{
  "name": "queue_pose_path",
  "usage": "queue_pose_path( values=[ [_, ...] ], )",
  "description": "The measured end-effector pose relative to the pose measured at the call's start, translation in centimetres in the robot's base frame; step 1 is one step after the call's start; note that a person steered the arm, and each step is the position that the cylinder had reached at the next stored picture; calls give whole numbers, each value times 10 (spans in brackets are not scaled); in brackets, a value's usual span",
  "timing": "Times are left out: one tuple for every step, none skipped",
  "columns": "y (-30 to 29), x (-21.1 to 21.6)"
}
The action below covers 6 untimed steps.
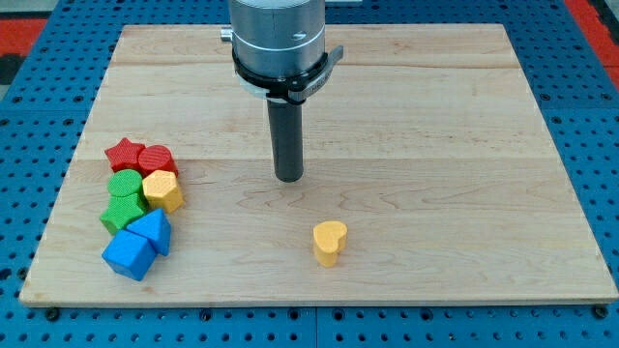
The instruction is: Place your arm in between the heart and the blue triangle
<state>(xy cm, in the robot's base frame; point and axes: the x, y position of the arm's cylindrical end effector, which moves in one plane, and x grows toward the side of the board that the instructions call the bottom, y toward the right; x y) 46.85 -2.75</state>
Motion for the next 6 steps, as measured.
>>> queue_pose_path(
  values=[
    [0, -5],
    [0, -6],
    [1, -3],
    [27, 20],
    [26, 34],
    [11, 36]
  ],
)
